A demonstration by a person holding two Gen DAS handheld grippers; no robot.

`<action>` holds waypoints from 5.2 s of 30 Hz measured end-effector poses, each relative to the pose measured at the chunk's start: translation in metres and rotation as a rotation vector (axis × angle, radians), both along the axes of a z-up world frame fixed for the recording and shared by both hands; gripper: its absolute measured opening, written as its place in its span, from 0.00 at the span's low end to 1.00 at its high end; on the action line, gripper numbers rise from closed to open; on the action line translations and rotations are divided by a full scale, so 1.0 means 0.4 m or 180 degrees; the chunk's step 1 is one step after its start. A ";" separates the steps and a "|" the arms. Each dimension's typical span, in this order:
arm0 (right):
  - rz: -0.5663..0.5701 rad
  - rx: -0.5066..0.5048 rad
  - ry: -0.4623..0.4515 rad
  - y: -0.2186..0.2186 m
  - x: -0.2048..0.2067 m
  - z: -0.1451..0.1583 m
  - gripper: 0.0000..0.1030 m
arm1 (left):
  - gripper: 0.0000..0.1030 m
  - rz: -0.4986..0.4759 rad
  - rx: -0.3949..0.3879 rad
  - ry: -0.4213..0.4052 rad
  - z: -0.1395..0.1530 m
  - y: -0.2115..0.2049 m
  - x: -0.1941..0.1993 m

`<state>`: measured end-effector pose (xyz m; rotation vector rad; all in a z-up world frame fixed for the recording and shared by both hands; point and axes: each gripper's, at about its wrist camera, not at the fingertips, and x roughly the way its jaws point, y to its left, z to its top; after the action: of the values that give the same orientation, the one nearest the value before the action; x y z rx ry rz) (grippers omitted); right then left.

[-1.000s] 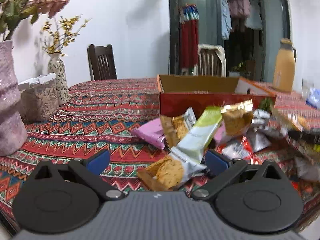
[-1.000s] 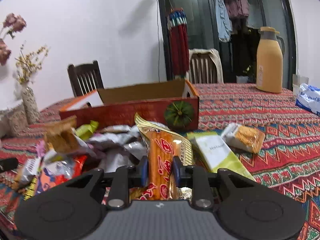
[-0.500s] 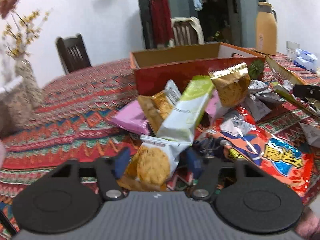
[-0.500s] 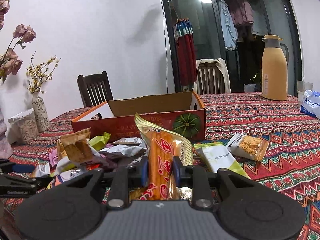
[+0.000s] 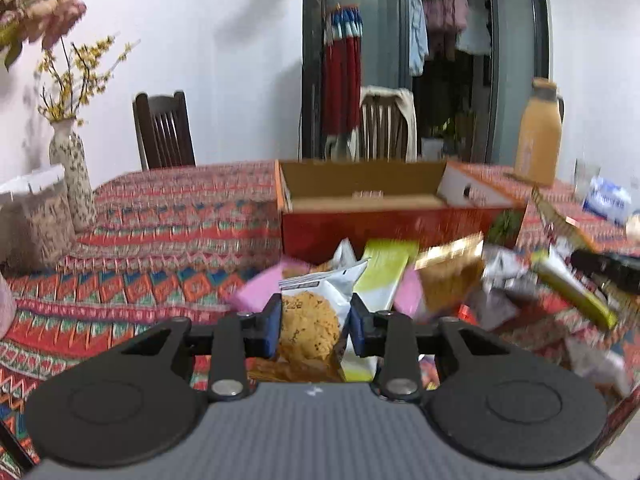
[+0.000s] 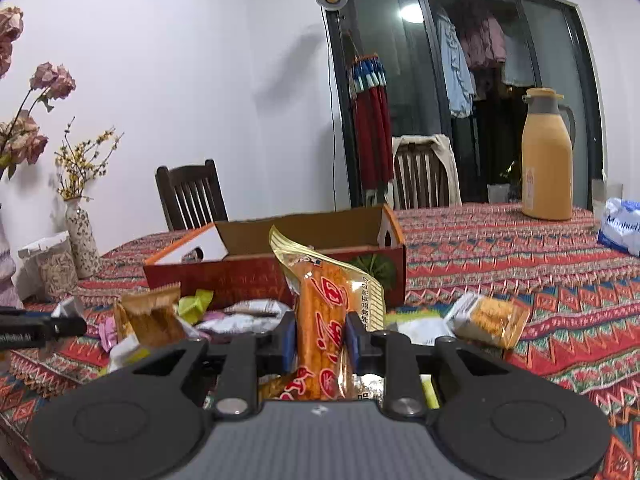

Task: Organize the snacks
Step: 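Carry both packets into the cardboard box and open both tools, then grasp the white wrapper with the right tool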

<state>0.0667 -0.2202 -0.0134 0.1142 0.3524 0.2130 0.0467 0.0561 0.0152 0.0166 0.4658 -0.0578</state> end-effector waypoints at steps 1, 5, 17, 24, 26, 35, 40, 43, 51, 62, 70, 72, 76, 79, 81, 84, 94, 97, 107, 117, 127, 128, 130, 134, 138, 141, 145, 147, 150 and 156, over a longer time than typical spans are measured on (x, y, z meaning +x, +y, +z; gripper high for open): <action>0.0000 -0.0002 -0.0026 -0.001 0.002 0.007 0.24 | 0.33 -0.0009 -0.0019 -0.0031 0.013 -0.002 0.005; 0.0012 -0.0068 -0.0150 0.000 0.027 0.040 0.24 | 0.33 -0.0002 -0.0031 -0.0158 0.069 -0.025 0.041; 0.0078 -0.0220 -0.0288 0.023 0.266 0.162 0.24 | 0.33 0.0169 -0.0154 -0.0276 0.199 -0.084 0.304; -0.0045 -0.0147 -0.0268 0.074 0.459 0.165 0.24 | 0.33 0.0419 -0.0085 -0.0074 0.133 -0.109 0.499; -0.0028 -0.0089 -0.0188 0.082 0.500 0.137 0.24 | 0.33 0.0480 -0.0126 -0.0014 0.097 -0.101 0.535; 0.0060 -0.0247 0.0121 0.127 0.543 0.060 0.27 | 0.43 0.0340 -0.0121 -0.0021 0.058 -0.102 0.539; -0.0053 -0.0163 0.0092 0.105 0.526 0.057 0.98 | 1.00 0.0475 -0.0244 -0.0277 0.071 -0.092 0.492; -0.0124 -0.0106 0.0007 0.088 0.515 0.063 1.00 | 1.00 0.0504 -0.0281 -0.0382 0.088 -0.098 0.475; -0.0161 -0.0052 -0.0009 0.074 0.511 0.064 1.00 | 1.00 0.0511 -0.0311 -0.0578 0.123 -0.098 0.436; -0.0155 -0.0071 -0.0465 0.048 0.383 0.195 1.00 | 1.00 0.0523 -0.0285 -0.0874 0.229 -0.084 0.315; -0.0132 -0.0142 -0.0539 0.032 0.254 0.228 1.00 | 1.00 0.0396 -0.0257 -0.0910 0.239 -0.099 0.193; -0.0139 -0.0144 -0.0526 0.028 0.228 0.228 1.00 | 1.00 0.0380 -0.0233 -0.0903 0.236 -0.107 0.162; -0.0161 -0.0090 -0.0505 0.016 0.170 0.222 1.00 | 1.00 0.0334 -0.0276 -0.0877 0.224 -0.111 0.104; -0.0157 -0.0060 -0.0476 0.009 0.120 0.205 1.00 | 1.00 0.0297 -0.0283 -0.0852 0.211 -0.113 0.059; -0.0149 -0.0046 -0.0437 -0.001 0.089 0.189 1.00 | 1.00 0.0275 -0.0281 -0.0821 0.198 -0.112 0.031; -0.0119 -0.0026 -0.0338 -0.015 0.043 0.155 1.00 | 1.00 0.0237 -0.0267 -0.0738 0.173 -0.112 -0.007; 0.0097 -0.0085 0.0225 -0.028 -0.100 0.014 1.00 | 1.00 0.0130 -0.0234 -0.0321 0.043 -0.104 -0.126; 0.0128 -0.0155 0.0337 -0.026 -0.131 -0.024 1.00 | 1.00 0.0127 -0.0277 -0.0279 0.013 -0.089 -0.163; 0.0091 -0.0346 0.0647 0.000 -0.121 -0.116 1.00 | 1.00 0.0103 -0.0374 -0.0046 -0.040 -0.083 -0.179; -0.0028 -0.0453 0.0424 0.015 -0.118 -0.139 1.00 | 1.00 0.0102 -0.0403 0.0089 -0.059 -0.084 -0.168; -0.0002 -0.0367 0.0337 0.014 -0.132 -0.128 0.49 | 1.00 0.0129 -0.0423 0.0117 -0.062 -0.078 -0.165; 0.0004 -0.0352 0.0339 0.011 -0.134 -0.127 0.48 | 1.00 0.0132 -0.0425 0.0124 -0.062 -0.078 -0.164; 0.0034 -0.0336 0.0319 0.009 -0.140 -0.127 0.44 | 1.00 0.0135 -0.0430 0.0140 -0.064 -0.078 -0.162; 0.0065 -0.0354 0.0231 0.017 -0.159 -0.121 0.37 | 1.00 0.0148 -0.0440 0.0166 -0.067 -0.076 -0.159; 0.0078 -0.0359 0.0147 0.022 -0.173 -0.111 0.28 | 1.00 0.0161 -0.0453 0.0196 -0.071 -0.073 -0.156; 0.0063 -0.0359 0.0137 0.022 -0.175 -0.110 0.28 | 1.00 0.0164 -0.0454 0.0223 -0.074 -0.075 -0.152; 0.0070 -0.0333 0.0127 0.016 -0.177 -0.109 0.29 | 1.00 0.0165 -0.0452 0.0246 -0.077 -0.077 -0.151; 0.0086 -0.0326 0.0179 0.016 -0.171 -0.112 0.32 | 1.00 0.0162 -0.0451 0.0251 -0.078 -0.077 -0.150; 0.0088 -0.0354 0.0226 0.020 -0.157 -0.120 0.42 | 1.00 0.0163 -0.0446 0.0253 -0.079 -0.078 -0.151; 0.0073 -0.0463 0.0270 0.023 -0.131 -0.121 0.65 | 1.00 0.0173 -0.0449 0.0264 -0.081 -0.078 -0.150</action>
<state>0.0143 -0.2109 -0.0619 -0.0244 0.4526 0.2049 -0.0135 0.0248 -0.0172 -0.1372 0.5439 -0.0381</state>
